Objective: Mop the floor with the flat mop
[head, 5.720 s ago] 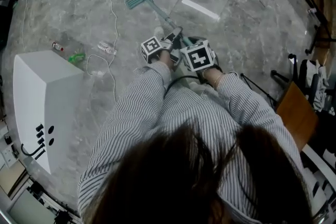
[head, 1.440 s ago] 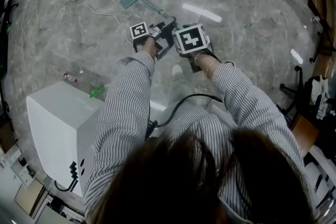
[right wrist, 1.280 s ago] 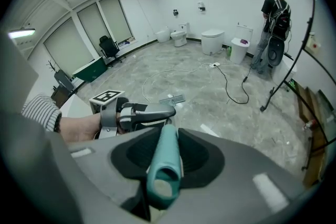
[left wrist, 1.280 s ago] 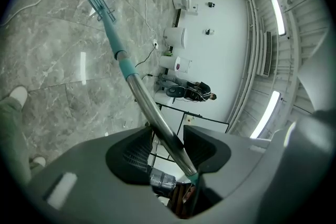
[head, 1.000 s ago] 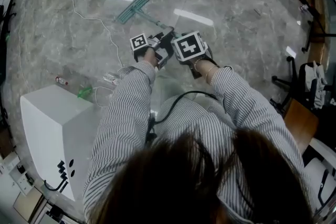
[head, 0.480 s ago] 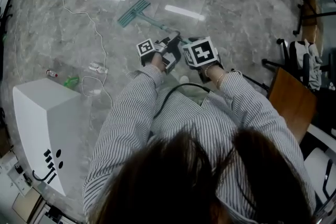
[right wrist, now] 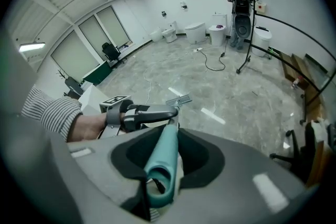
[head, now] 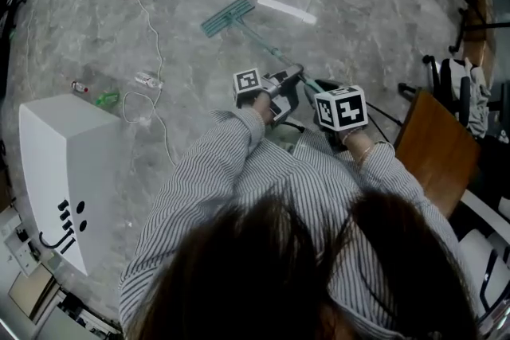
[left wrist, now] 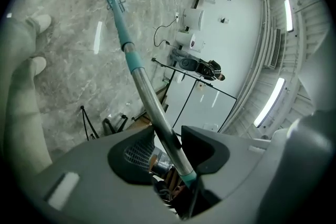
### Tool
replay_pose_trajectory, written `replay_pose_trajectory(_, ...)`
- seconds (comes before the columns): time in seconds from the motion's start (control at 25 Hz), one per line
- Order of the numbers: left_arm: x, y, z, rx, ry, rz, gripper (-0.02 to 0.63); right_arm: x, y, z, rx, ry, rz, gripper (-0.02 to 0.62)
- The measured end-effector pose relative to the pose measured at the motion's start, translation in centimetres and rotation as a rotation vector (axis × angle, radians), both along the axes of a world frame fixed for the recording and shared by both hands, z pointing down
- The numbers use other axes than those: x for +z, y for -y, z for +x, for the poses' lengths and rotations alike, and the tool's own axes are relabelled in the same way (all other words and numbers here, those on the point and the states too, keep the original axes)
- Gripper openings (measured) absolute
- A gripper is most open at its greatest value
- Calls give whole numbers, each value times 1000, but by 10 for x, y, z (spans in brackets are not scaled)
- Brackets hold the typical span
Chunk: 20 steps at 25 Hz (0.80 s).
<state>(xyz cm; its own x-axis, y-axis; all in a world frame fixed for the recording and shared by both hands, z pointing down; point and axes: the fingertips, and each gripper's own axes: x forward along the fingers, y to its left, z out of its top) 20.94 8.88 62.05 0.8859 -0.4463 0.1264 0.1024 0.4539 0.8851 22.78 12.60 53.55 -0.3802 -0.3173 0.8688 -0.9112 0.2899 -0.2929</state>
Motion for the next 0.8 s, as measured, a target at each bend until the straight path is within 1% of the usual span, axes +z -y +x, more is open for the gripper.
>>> replay_pose_trajectory(0.04, -2, -7, 4, 9, -8, -8, 163, -3, -6, 4, 3, 6, -7, 114)
replay_pose_trajectory(0.16, -31, -18, 15, 24, -56, -31, 158, -14, -17, 8, -3, 30, -23, 114)
replay_pose_trajectory(0.28, -40, -26, 17, 54, -75, -27, 158, -22, -24, 9, -32, 1, -17, 114)
replay_pose_trajectory(0.4, -24, -34, 13, 94, -47, 16, 156, -18, -33, 7, -41, -16, -9, 114)
replay_pose_trajectory(0.52, -22, -42, 11, 126, -31, -2, 155, -14, -40, 5, -16, -12, -17, 114)
replay_pose_trajectory(0.64, -20, -50, 8, 157, -16, -11, 152, -12, -48, 2, -18, -19, -25, 114)
replay_pose_trajectory(0.8, -24, -52, 2, 176, -25, -10, 149, -15, -49, -6, -23, -25, -31, 114)
